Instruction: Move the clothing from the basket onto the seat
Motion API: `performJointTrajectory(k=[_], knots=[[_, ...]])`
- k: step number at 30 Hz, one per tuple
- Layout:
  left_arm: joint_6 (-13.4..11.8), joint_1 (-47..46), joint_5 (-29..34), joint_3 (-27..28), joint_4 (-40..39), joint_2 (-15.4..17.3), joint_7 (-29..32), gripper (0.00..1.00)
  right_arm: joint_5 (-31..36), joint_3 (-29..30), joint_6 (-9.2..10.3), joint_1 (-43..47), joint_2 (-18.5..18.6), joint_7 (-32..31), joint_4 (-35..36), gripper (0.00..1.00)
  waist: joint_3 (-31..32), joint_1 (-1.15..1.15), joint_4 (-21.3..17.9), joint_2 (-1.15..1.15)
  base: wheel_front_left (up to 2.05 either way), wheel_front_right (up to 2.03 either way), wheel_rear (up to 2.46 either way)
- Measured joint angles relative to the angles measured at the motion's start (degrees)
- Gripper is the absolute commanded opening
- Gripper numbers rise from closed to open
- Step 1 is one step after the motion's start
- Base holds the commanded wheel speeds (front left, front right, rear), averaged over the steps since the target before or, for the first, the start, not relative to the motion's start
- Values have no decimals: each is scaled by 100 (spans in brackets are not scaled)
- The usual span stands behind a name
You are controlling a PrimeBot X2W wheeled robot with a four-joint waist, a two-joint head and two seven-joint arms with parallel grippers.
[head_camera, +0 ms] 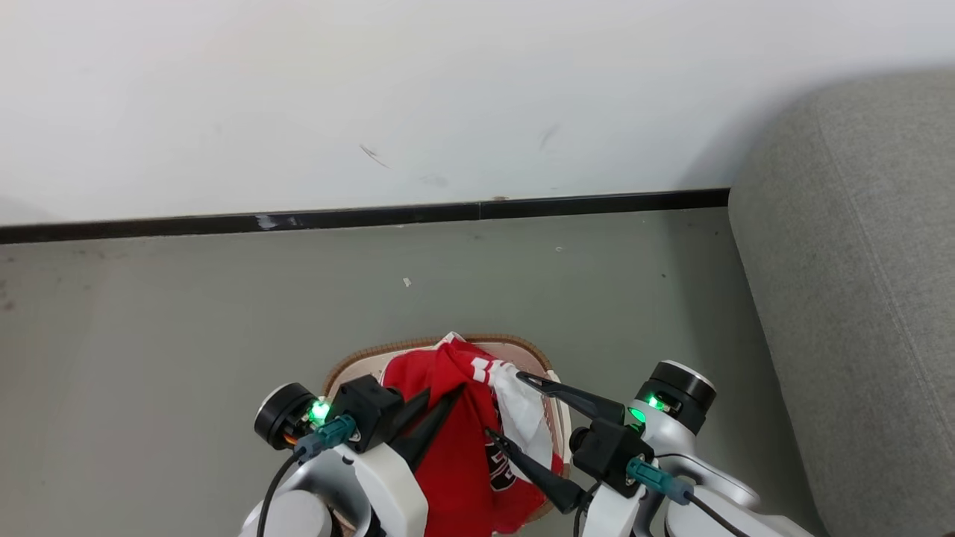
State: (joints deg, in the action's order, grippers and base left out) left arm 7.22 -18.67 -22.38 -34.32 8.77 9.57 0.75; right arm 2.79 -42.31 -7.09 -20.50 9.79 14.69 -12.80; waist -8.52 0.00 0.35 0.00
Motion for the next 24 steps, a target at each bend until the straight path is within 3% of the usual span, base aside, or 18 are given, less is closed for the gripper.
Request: performJointTrajectory(k=[11,24], knots=[[4,195,-288,-560,-817,252,278,0,-349,-324,0,-113,326,0,-120,100,390,0,-57,0,0,0,0],[5,207,-814,-870,-2003,456,494,0,-895,-872,0,39,355,0,-376,100,535,0,-57,0,0,0,0]])
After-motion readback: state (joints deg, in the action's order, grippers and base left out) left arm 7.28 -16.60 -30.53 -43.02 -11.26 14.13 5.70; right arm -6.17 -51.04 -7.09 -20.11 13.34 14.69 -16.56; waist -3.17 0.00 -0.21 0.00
